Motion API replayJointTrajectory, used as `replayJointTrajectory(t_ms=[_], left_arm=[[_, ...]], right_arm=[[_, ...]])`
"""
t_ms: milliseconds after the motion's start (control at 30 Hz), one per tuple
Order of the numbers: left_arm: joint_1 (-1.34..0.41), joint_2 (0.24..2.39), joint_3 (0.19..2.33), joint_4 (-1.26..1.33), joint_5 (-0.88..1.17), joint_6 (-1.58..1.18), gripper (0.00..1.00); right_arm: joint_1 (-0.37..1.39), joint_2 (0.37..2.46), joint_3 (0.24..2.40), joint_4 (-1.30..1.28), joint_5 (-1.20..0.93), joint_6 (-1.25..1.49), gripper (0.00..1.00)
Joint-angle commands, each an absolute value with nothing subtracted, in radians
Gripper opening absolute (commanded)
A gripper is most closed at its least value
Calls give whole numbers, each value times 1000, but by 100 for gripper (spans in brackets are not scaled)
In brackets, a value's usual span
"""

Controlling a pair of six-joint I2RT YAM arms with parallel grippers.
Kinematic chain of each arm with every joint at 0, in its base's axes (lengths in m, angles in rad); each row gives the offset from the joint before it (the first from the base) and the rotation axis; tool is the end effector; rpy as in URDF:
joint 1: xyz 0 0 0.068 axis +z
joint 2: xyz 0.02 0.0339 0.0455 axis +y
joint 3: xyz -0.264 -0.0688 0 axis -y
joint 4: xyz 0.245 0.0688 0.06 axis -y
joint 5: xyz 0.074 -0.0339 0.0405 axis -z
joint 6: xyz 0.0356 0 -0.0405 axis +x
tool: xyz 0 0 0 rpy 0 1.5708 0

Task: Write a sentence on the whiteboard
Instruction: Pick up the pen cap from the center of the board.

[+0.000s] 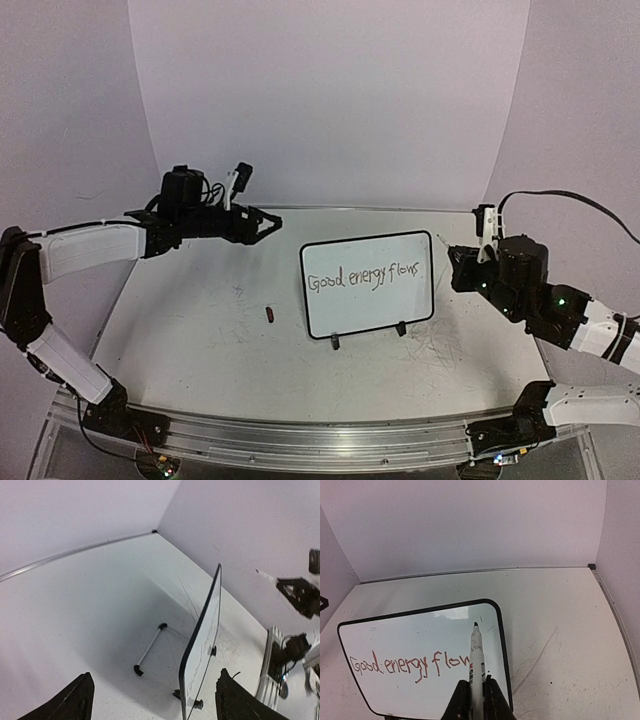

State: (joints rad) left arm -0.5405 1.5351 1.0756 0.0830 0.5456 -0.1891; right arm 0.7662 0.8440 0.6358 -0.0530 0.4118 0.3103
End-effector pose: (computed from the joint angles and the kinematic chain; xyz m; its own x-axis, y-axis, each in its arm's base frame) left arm 0.2939 -0.1979 0.2841 -0.4701 0.0947 -0.8775 0.7792 0.5116 -0.3622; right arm 0.1538 0.1282 0.2913 -0.2861 0.1130 -0.9515 -0.2830 0.9388 0.1966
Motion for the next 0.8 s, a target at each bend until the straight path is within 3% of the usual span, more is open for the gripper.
replayJointTrajectory(t_ms=[0,133,233,367,767], left_arm=[[-537,1368,1044,29,378,-342,86],[-537,1268,926,-45,236,-553,84],[-537,1277,904,-120,229,-659,76],[-538,1388,925,-169,320,-716,63],[-642,1704,1077,-251,174,-692,50]], right_arm=[[761,844,691,-10,313,186,0],[761,838,667,48,272,160,0],[761,841,652,73,242,137,0],[761,851,652,79,208,104,0],[762,773,570,112,99,138,0]])
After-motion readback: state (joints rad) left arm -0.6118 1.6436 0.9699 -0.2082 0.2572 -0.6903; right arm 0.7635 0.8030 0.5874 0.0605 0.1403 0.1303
